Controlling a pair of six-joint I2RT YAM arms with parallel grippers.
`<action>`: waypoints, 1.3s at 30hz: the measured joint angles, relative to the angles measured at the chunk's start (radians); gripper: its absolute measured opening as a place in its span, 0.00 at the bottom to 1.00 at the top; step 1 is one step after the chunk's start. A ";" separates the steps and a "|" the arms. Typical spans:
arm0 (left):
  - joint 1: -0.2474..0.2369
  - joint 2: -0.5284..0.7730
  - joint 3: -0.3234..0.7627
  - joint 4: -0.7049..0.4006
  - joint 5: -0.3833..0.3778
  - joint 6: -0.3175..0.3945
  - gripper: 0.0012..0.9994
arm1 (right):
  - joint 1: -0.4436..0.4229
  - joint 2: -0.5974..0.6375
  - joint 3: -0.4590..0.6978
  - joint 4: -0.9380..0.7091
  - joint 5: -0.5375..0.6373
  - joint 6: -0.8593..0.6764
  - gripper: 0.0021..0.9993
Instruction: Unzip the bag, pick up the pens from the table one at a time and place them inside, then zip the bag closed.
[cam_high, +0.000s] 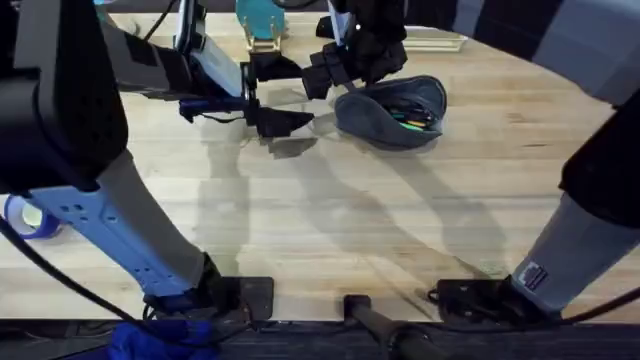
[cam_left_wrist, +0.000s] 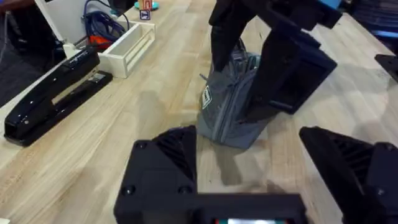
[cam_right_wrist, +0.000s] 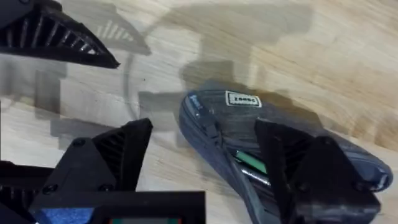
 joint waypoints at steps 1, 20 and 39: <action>0.000 0.000 0.000 0.000 0.000 0.000 0.99 | 0.000 0.000 -0.001 0.004 0.000 0.000 0.99; 0.000 0.000 0.000 0.000 0.000 0.000 0.99 | 0.003 0.006 -0.004 0.018 0.000 0.000 0.44; 0.000 0.000 0.000 0.000 0.000 0.000 0.99 | 0.003 0.006 -0.004 0.010 0.001 0.000 0.03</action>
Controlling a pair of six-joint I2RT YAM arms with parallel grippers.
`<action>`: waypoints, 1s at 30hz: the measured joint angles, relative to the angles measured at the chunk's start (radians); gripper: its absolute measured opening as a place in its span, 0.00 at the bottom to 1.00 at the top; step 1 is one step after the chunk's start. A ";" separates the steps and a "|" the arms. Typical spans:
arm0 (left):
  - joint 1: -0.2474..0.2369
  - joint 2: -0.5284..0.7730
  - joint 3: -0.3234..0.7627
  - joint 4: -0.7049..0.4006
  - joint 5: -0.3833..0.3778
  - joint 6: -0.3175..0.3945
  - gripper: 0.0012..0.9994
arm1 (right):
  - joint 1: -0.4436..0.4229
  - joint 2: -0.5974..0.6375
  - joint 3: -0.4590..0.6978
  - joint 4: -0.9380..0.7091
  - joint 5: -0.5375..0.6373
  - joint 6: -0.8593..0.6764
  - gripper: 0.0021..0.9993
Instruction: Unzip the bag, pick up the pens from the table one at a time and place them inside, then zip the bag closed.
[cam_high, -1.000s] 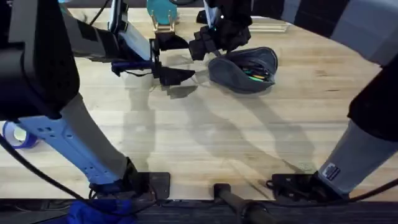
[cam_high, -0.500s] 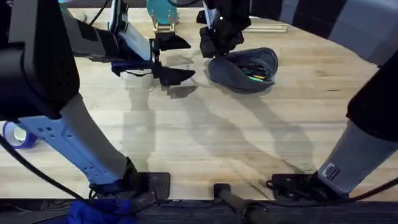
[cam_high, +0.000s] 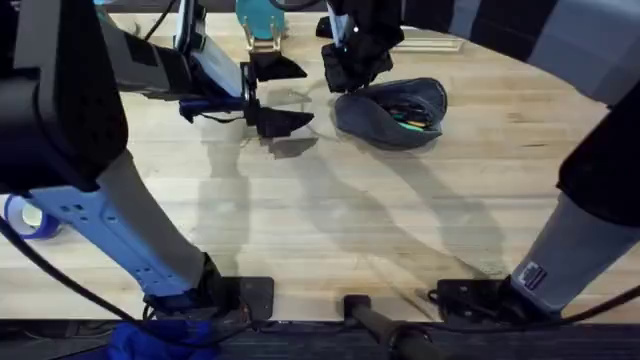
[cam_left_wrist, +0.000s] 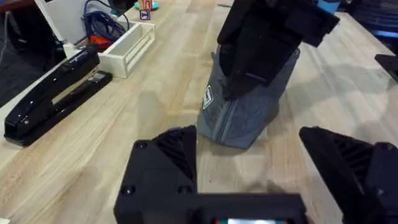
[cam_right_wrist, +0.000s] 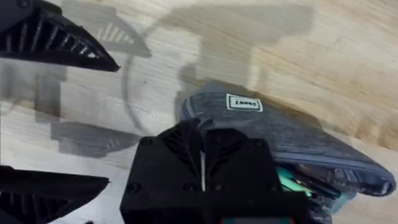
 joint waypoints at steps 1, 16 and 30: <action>0.000 0.000 0.000 0.000 0.000 0.000 0.99 | 0.000 0.000 0.000 -0.002 0.000 0.000 0.03; 0.000 0.000 0.000 0.000 0.000 0.000 0.99 | 0.000 -0.040 -0.004 -0.019 0.018 -0.008 0.03; 0.000 0.000 0.000 0.000 0.000 0.000 0.99 | 0.000 -0.098 -0.015 -0.045 0.040 -0.024 0.03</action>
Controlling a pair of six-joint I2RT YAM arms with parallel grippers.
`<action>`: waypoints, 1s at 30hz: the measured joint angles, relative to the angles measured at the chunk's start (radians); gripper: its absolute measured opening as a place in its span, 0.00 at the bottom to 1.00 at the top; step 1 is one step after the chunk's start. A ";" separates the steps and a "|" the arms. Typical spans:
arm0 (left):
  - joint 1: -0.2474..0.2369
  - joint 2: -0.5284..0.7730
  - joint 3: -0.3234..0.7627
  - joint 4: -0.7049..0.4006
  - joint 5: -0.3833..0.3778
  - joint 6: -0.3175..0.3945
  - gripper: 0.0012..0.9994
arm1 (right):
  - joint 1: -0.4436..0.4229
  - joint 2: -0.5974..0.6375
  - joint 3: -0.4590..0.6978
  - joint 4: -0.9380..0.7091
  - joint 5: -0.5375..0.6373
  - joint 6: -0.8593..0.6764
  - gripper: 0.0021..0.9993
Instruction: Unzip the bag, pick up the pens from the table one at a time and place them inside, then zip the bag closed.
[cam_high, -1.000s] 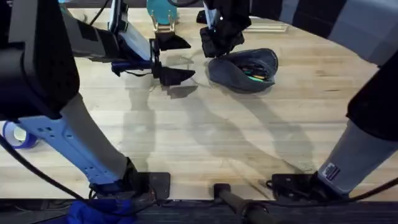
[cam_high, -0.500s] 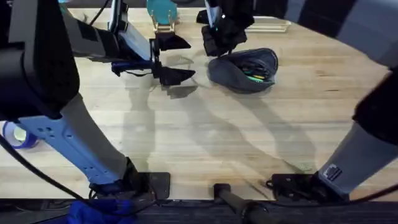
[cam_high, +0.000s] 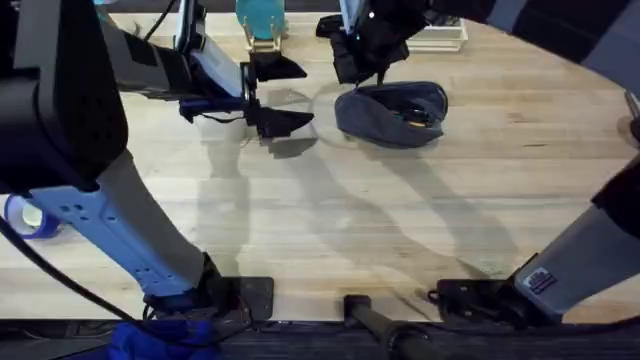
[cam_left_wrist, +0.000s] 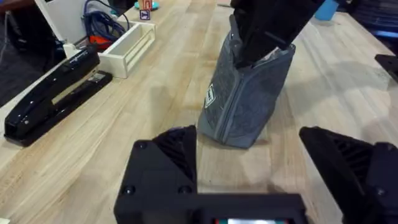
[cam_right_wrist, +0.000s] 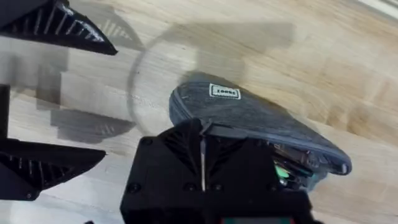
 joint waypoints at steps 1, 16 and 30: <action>0.000 0.000 0.000 0.000 0.000 0.000 0.99 | 0.000 0.000 0.000 0.000 0.000 0.000 0.03; -0.003 0.000 0.000 0.004 -0.003 0.000 0.99 | 0.000 0.000 0.000 0.000 0.000 -0.008 0.03; -0.138 0.000 0.000 0.076 -0.075 0.000 0.99 | 0.000 0.000 0.000 0.001 0.000 -0.013 0.03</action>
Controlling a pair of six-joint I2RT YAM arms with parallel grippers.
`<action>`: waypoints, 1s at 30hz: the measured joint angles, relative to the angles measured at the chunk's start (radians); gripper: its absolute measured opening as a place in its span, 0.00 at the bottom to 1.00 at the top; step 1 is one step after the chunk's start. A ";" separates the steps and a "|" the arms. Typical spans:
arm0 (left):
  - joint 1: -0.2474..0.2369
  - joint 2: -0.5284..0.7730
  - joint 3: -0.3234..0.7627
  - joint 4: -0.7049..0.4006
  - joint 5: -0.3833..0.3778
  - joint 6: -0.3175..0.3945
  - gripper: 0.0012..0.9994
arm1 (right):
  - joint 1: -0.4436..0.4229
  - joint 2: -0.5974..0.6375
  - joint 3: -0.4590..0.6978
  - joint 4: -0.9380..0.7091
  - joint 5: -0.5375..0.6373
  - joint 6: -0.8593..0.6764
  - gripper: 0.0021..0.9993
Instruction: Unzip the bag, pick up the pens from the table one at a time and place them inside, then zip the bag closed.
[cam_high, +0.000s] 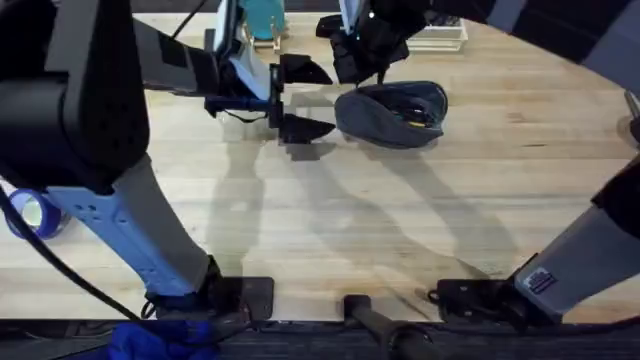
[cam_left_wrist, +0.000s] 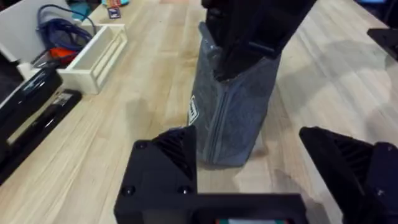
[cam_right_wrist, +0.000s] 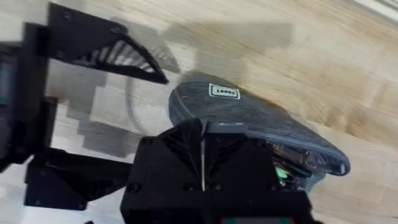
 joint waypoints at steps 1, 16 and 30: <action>-0.011 0.000 0.000 0.012 -0.006 0.000 0.99 | 0.000 0.000 0.000 0.000 0.000 -0.002 0.03; -0.140 0.000 0.000 0.131 -0.135 -0.059 0.99 | 0.000 0.000 0.000 0.000 0.000 -0.017 0.03; -0.186 0.000 0.000 0.279 -0.181 -0.283 0.99 | 0.000 0.000 0.000 0.000 0.000 -0.028 0.03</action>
